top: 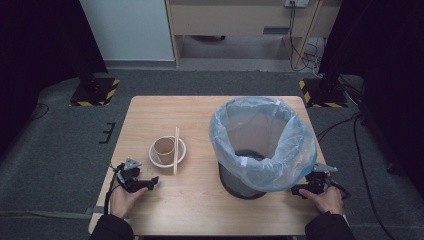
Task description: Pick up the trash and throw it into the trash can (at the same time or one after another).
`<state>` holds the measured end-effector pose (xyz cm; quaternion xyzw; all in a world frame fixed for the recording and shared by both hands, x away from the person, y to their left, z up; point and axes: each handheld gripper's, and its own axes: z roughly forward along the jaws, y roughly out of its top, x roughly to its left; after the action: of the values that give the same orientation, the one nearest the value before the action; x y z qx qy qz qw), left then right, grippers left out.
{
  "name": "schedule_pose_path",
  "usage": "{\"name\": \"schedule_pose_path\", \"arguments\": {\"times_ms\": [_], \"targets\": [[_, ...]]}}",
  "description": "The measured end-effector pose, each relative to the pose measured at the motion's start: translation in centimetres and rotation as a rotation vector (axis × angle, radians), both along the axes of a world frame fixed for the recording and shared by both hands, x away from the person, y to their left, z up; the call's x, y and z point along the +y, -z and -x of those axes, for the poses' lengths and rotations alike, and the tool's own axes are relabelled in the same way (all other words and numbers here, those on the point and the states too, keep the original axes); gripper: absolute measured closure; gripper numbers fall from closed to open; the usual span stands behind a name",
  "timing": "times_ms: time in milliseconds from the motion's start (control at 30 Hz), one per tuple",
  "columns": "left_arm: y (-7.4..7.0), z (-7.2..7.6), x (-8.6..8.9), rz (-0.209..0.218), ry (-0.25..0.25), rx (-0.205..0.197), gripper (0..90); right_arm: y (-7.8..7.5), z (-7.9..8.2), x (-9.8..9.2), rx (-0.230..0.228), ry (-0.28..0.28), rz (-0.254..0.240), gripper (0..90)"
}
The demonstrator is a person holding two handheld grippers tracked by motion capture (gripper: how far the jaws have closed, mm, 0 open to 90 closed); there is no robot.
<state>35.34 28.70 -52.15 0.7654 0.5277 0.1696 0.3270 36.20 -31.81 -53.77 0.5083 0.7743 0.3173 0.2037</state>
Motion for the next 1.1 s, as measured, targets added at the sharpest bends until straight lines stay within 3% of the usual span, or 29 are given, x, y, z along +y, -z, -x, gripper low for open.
{"name": "schedule_pose_path", "arguments": {"times_ms": [67, 133, 267, 300, 667, 700, 733, 867, 933, 1100], "targets": [[-0.6, 0.1, 0.4, -0.015, -0.034, -0.026, 15.6, 0.0, 0.0, 0.0, -0.001, 0.001, 0.001, 0.8], [-1.1, 0.2, 0.8, 0.006, -0.065, -0.049, 15.7, 0.0, -0.1, 0.0, -0.002, -0.002, 0.001, 0.8], [-2.2, 0.5, 1.0, 0.013, -0.085, -0.104, 16.1, 0.1, 0.0, -0.1, -0.011, -0.002, -0.002, 0.7], [-2.2, 0.5, 1.0, 0.013, -0.085, -0.104, 16.1, 0.1, 0.0, -0.1, -0.014, -0.003, -0.006, 0.7], [-5.7, 1.8, 1.0, 0.082, -0.121, -0.266, 18.5, 0.1, 0.0, -0.1, -0.017, -0.006, -0.005, 0.7], [-5.7, 1.8, 1.0, 0.082, -0.121, -0.266, 18.8, 0.1, 0.0, -0.1, -0.017, -0.006, -0.005, 0.7], [-6.3, 1.9, 0.9, 0.092, -0.122, -0.301, 18.8, 0.1, 0.0, -0.1, -0.017, -0.006, -0.005, 0.7], [-7.4, 2.0, 0.8, 0.108, -0.124, -0.348, 19.2, 0.1, 0.0, -0.1, -0.017, -0.007, -0.005, 0.8], [-8.7, 2.2, 0.6, 0.130, -0.121, -0.394, 19.7, 0.1, 0.0, -0.1, -0.017, -0.007, -0.004, 0.7], [-10.2, 2.7, 0.5, 0.157, -0.115, -0.446, 19.7, 0.1, -0.1, -0.1, -0.018, -0.008, -0.004, 0.8]]}}
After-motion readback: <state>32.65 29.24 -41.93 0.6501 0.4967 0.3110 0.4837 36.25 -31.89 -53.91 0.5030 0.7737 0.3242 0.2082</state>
